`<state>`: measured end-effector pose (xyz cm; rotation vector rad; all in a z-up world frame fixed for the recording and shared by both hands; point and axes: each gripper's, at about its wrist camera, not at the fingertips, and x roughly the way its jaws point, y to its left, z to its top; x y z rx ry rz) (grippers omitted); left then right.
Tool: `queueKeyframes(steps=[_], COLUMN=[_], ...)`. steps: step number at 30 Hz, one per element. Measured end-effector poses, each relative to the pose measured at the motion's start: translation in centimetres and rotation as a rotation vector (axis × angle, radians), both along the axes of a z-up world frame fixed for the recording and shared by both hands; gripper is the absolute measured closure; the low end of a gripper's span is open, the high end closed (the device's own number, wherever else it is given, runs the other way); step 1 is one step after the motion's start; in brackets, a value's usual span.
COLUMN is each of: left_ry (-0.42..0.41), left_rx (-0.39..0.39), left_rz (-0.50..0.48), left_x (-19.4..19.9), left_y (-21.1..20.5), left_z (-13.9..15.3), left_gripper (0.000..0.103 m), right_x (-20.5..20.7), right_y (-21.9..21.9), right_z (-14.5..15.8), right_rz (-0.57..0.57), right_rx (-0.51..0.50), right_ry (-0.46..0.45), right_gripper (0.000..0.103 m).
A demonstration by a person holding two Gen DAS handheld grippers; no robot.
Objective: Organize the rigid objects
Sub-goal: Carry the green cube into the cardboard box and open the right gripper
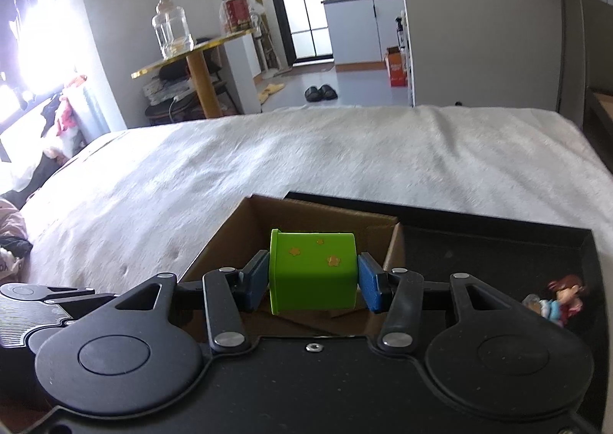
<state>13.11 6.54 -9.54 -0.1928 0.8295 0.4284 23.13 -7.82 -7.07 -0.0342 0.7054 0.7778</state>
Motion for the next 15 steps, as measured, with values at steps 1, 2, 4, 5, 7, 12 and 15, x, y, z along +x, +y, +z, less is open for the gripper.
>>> queueKeyframes(steps=[1, 2, 4, 5, 7, 12, 15], left_ry=[-0.001, -0.003, -0.004, -0.005, -0.008, -0.009, -0.010], left_rx=[-0.002, -0.005, -0.009, -0.011, -0.014, -0.017, -0.020], left_rz=[0.001, 0.001, 0.002, 0.003, 0.005, 0.009, 0.011], left_x=[-0.1, -0.1, -0.2, -0.3, -0.2, -0.2, -0.2], left_y=[0.0, 0.1, 0.1, 0.1, 0.3, 0.5, 0.5], left_z=[-0.1, -0.1, -0.2, -0.2, -0.2, -0.3, -0.3], left_gripper=[0.085, 0.085, 0.085, 0.086, 0.087, 0.088, 0.089], right_x=[0.0, -0.2, -0.2, -0.2, -0.2, -0.1, 0.1], right_y=[0.2, 0.4, 0.8, 0.9, 1.0, 1.7, 2.0], right_z=[0.0, -0.2, -0.4, -0.6, -0.9, -1.8, -2.3], right_rz=[0.003, 0.005, 0.002, -0.001, -0.008, -0.012, -0.026], right_rx=[-0.002, -0.005, -0.014, -0.019, -0.028, -0.043, -0.032], right_ry=[0.008, 0.017, 0.034, 0.043, 0.061, 0.097, 0.126], right_gripper=[0.055, 0.055, 0.055, 0.054, 0.054, 0.054, 0.054])
